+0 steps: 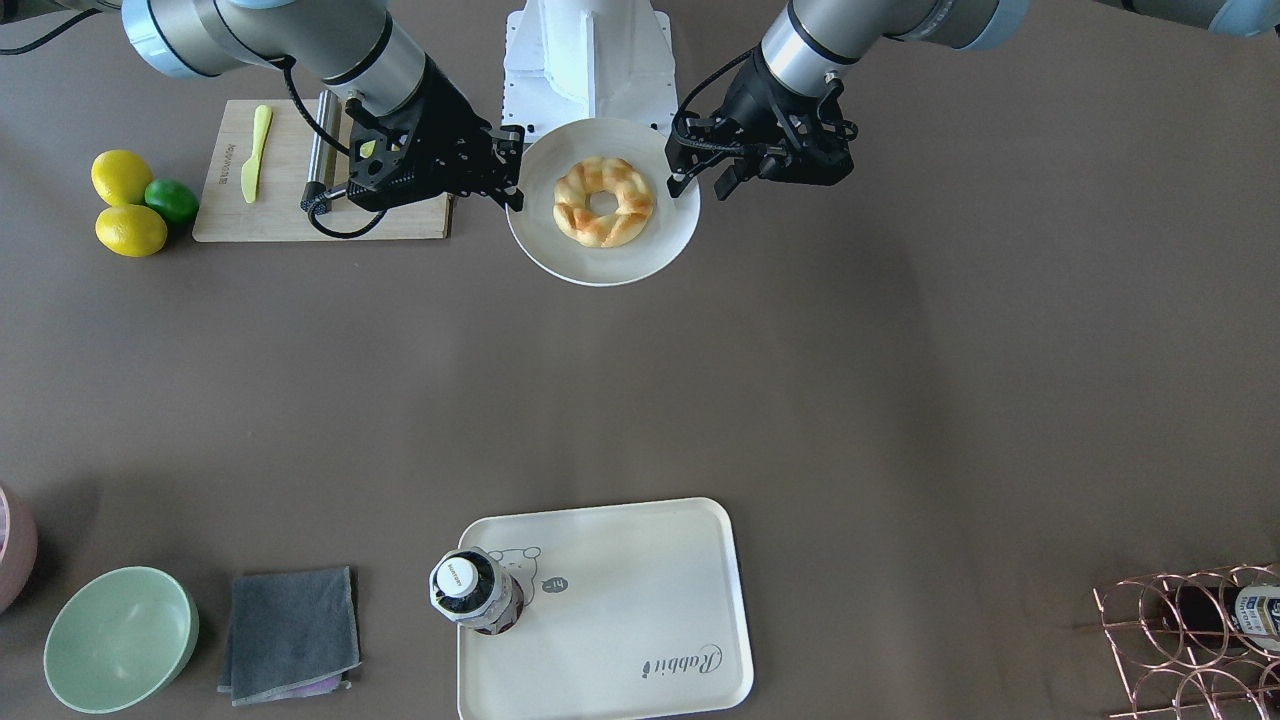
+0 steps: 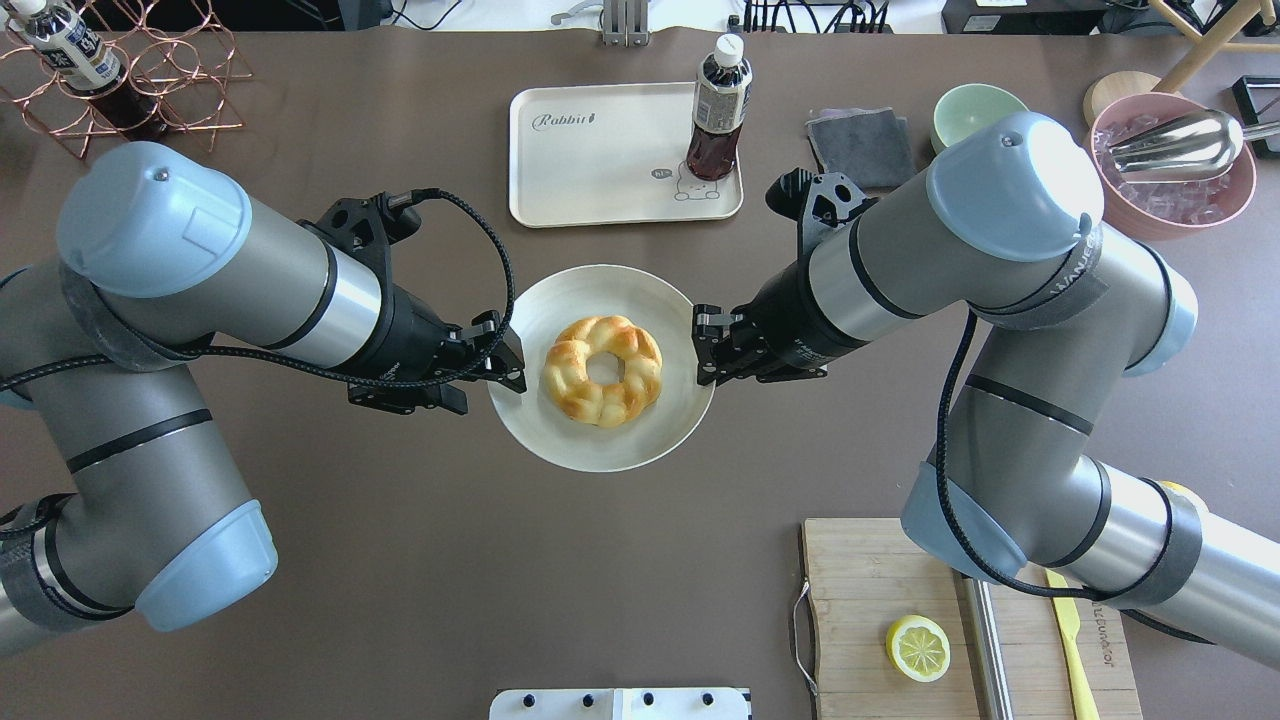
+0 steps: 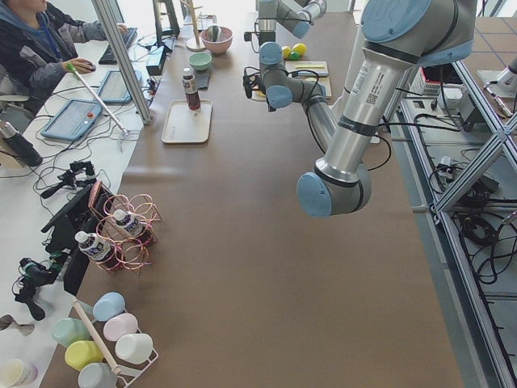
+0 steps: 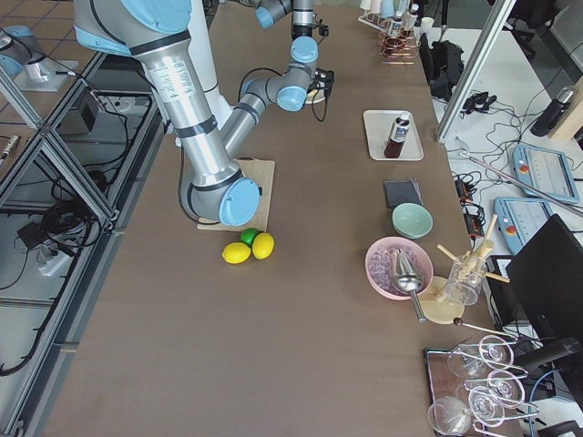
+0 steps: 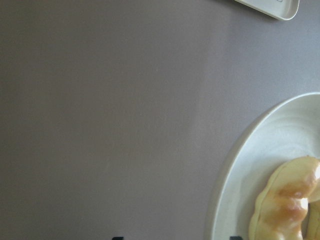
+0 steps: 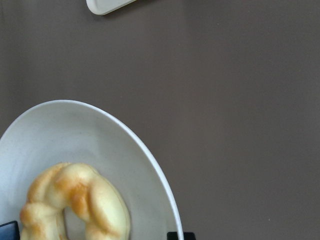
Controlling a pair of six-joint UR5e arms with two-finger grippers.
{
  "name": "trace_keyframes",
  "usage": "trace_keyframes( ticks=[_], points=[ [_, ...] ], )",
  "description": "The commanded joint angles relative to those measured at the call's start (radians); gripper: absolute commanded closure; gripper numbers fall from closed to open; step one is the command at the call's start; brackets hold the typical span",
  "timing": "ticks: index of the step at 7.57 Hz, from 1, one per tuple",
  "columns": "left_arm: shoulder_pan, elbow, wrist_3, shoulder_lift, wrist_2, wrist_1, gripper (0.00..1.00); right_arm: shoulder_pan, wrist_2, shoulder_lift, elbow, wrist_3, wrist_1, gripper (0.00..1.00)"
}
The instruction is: Place donut on tray
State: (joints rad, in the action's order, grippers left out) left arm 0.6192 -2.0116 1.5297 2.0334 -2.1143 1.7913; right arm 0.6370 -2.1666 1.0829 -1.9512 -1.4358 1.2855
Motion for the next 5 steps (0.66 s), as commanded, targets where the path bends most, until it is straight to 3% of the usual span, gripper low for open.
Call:
trace_keyframes(
  ticks=[1,3,4,5],
  points=[
    [-0.001,-0.003,0.003,-0.002,-0.004,0.002,1.0,-0.019,0.016,-0.003,-0.008,0.0,0.005,1.0],
    [0.001,-0.004,0.003,-0.002,0.0,0.002,1.0,-0.025,0.016,-0.001,-0.021,0.0,0.006,1.0],
    [0.002,-0.004,0.003,-0.002,0.002,0.002,1.0,-0.028,0.016,-0.001,-0.026,0.0,0.006,0.79],
    [0.002,-0.001,0.003,-0.002,0.002,0.002,1.0,-0.031,0.025,-0.001,-0.029,-0.009,0.006,0.01]
  ],
)
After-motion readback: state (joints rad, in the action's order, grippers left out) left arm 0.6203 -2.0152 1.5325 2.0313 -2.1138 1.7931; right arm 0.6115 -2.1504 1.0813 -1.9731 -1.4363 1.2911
